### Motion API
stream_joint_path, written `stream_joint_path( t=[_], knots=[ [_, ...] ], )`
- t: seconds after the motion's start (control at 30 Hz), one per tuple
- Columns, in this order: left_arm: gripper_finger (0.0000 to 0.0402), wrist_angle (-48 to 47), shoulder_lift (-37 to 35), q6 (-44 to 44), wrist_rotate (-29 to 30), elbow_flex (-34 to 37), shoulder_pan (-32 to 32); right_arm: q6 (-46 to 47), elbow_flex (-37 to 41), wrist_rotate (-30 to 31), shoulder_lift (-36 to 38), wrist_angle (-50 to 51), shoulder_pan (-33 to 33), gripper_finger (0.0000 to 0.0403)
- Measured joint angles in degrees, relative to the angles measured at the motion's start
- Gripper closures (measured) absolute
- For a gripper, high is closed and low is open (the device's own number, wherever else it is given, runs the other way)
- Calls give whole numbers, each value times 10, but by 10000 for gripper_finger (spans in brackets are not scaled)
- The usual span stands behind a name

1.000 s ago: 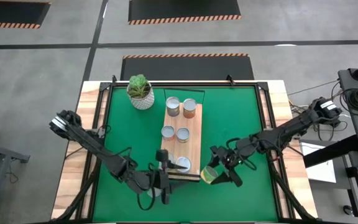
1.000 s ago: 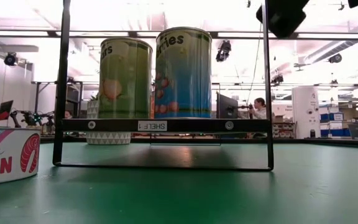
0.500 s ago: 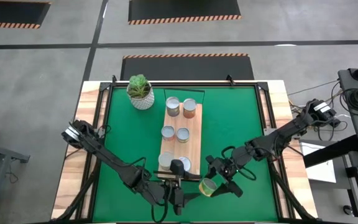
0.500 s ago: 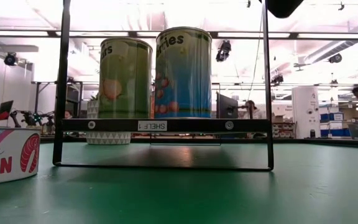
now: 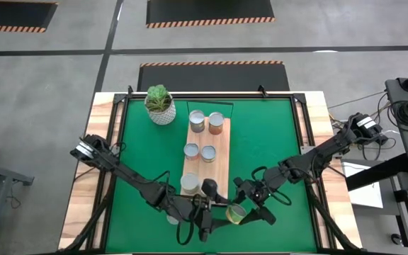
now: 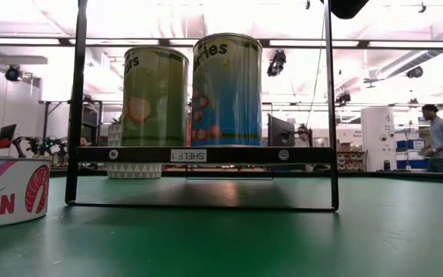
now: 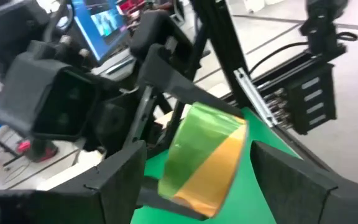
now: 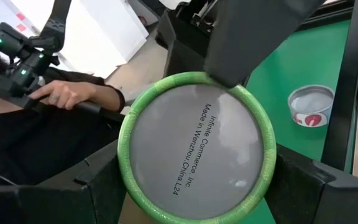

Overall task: Pick and place cans onto a shelf
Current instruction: Adjust the canned mushroom on the shelf

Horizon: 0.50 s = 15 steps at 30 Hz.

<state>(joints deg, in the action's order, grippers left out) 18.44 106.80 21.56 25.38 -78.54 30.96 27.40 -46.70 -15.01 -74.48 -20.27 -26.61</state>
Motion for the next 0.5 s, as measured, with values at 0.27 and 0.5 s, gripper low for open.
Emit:
stream_joint_path(
  t=[0.27, 0.5],
  knots=[
    [212, -1, 0, 11, -11, 0, -5, -2, -1, 0, -2, 2, 0, 107],
    [269, 2, 0, 3, -9, 0, -7, -2, -1, -1, -6, 2, 0, 85]
  ],
)
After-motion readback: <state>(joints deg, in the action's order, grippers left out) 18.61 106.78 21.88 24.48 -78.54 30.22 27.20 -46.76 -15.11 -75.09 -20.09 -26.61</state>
